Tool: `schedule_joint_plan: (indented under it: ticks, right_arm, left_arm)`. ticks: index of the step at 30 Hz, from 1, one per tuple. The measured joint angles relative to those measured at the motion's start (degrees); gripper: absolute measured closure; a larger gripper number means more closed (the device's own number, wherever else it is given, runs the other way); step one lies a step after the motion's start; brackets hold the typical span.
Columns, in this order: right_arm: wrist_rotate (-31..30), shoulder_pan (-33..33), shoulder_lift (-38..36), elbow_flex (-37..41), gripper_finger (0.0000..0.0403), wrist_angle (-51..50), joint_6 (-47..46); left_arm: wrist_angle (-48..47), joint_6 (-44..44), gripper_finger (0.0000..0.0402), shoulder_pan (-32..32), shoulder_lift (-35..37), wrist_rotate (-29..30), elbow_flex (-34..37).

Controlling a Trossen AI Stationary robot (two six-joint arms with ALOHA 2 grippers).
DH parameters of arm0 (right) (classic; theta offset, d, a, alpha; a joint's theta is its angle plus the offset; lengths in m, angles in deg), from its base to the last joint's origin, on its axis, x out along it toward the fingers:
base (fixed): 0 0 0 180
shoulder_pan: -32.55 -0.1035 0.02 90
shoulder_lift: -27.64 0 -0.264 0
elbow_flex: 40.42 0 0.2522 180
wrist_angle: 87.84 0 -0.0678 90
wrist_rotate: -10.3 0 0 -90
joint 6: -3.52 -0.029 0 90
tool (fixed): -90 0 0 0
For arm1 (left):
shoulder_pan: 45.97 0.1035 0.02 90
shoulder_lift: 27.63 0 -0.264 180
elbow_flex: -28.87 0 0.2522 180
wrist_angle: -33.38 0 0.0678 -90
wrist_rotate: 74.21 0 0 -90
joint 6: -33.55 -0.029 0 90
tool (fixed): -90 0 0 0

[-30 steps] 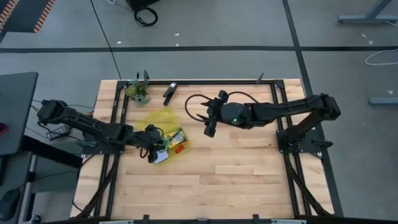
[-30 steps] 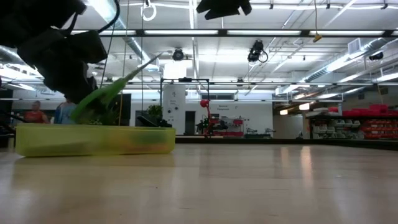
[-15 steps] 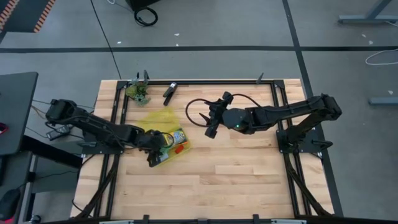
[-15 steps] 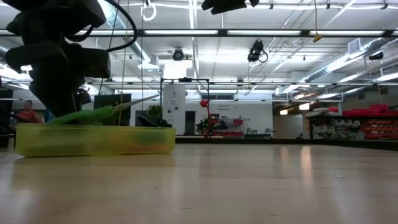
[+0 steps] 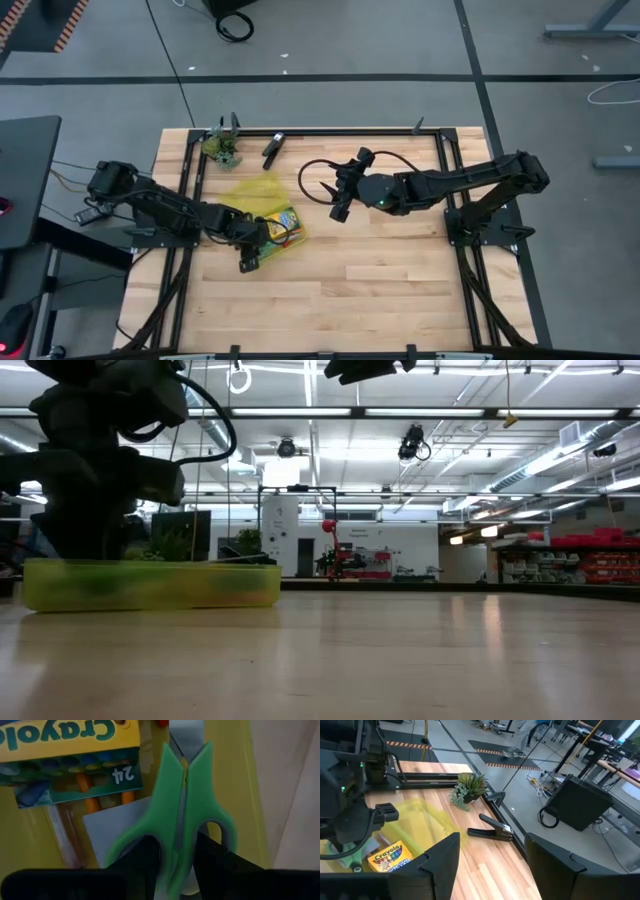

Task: Pack school essentials
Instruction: Put the green scissors into the yellow supply box

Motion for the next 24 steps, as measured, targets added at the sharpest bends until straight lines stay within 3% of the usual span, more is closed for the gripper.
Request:
schedule_joint_plan:
  ticks: [17,24]
  right_arm:
    - [1.65,0.00,0.02,0.00,0.0173,-0.04,-0.22]
    - [1.65,0.00,0.04,0.00,0.0173,-0.02,-0.22]
  left_arm:
    - [-0.27,1.33,0.0290,0.07,-0.17,-0.46,-0.05]
    - [-0.31,3.08,0.0221,0.07,-0.21,-0.79,0.04]
